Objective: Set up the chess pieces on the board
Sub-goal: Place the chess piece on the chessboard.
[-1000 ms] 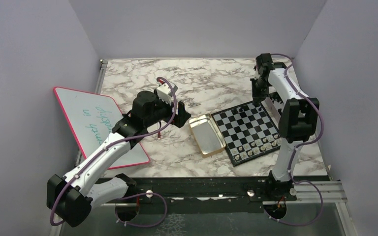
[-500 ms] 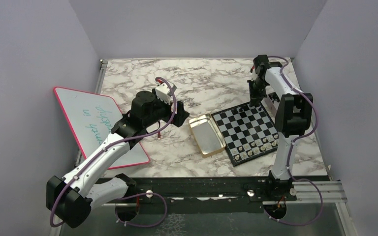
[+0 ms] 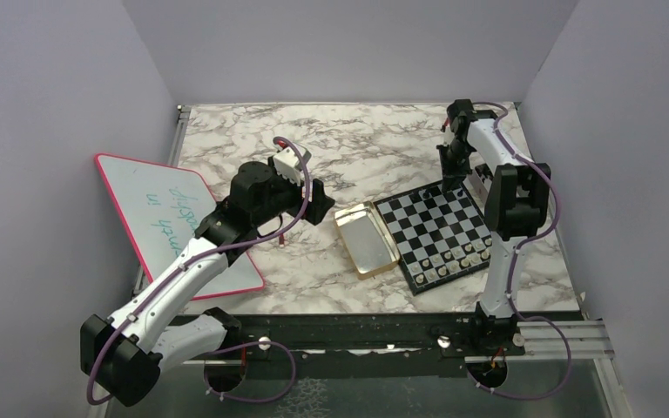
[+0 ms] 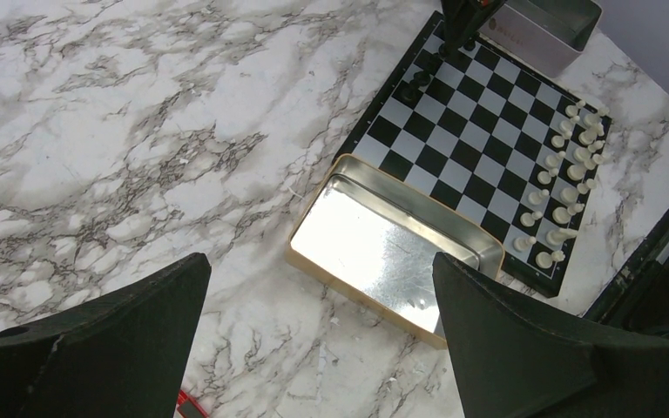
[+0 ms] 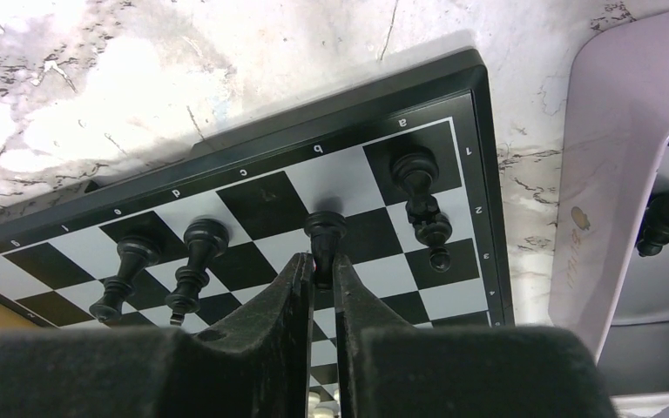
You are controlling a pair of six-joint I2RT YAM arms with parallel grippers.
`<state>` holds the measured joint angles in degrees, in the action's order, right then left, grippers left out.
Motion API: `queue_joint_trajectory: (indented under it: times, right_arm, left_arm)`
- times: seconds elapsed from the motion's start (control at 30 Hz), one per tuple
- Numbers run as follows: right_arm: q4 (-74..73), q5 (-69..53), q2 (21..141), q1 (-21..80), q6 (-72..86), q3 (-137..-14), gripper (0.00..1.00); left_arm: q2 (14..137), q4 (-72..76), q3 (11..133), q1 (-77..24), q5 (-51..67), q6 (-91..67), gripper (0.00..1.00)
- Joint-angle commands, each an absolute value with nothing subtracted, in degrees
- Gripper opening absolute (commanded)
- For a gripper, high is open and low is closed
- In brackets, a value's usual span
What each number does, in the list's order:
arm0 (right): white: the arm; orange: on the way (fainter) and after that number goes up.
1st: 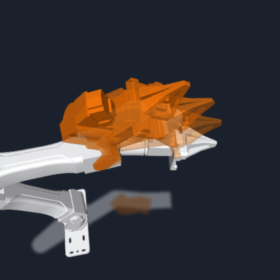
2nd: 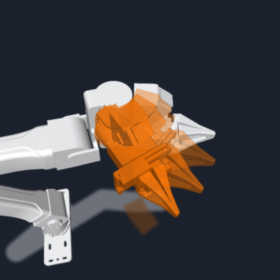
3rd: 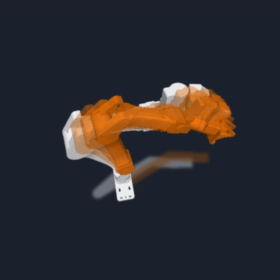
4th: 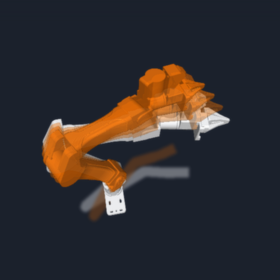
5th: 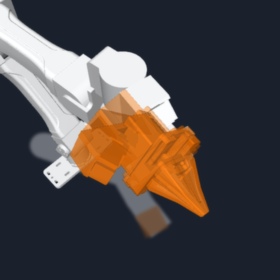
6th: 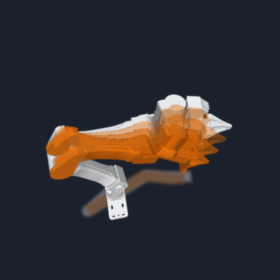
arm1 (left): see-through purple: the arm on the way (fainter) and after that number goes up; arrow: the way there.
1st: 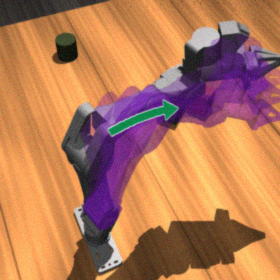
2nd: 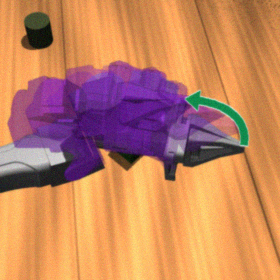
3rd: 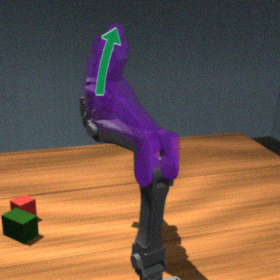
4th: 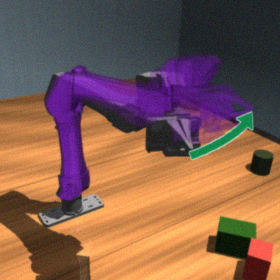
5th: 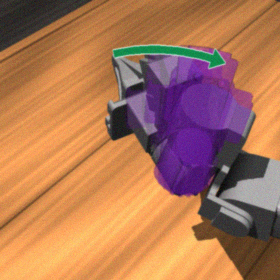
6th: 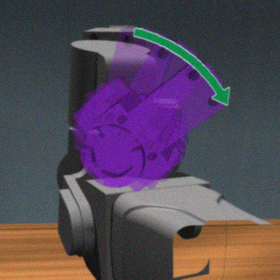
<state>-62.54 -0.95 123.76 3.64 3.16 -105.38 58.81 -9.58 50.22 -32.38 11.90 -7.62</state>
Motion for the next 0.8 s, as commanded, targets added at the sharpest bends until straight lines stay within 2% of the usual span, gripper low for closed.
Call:
queue_joint_trajectory:
  times: [0.0, 0.77]
  right_arm:
    - [-64.01, -1.23, 125.39, 3.27, 2.64, -107.29, 0.18]
    - [-63.63, -0.27, 127.46, 3.21, 3.15, -109.31, 0.19]
  left_arm:
    - [57.36, -9.93, 50.45, -32.61, 10.63, -7.03, 0.99]
    - [56.77, -10.11, 50.56, -32.61, 10.40, -7.03, 0.99]
